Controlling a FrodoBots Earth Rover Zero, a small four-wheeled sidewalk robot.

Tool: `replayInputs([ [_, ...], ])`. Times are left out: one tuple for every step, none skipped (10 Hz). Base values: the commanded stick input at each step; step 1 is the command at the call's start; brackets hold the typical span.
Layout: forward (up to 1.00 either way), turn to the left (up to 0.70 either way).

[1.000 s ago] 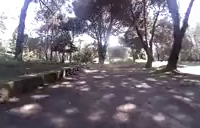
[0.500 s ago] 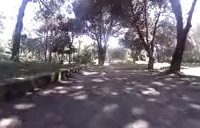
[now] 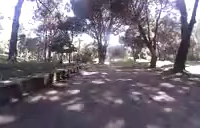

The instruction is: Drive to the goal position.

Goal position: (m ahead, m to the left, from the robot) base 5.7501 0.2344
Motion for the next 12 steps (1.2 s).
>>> replayInputs([
  [0.85,-0.17],
  [0.85,0.0],
  [0.85,0.0],
  [0.85,0.0],
  [0.85,0.0],
  [0.85,0.0],
  [0.85,0.0],
  [0.85,0.0],
  [0.85,0.0],
  [0.85,0.0],
  [0.85,0.0],
  [0.85,0.0],
])
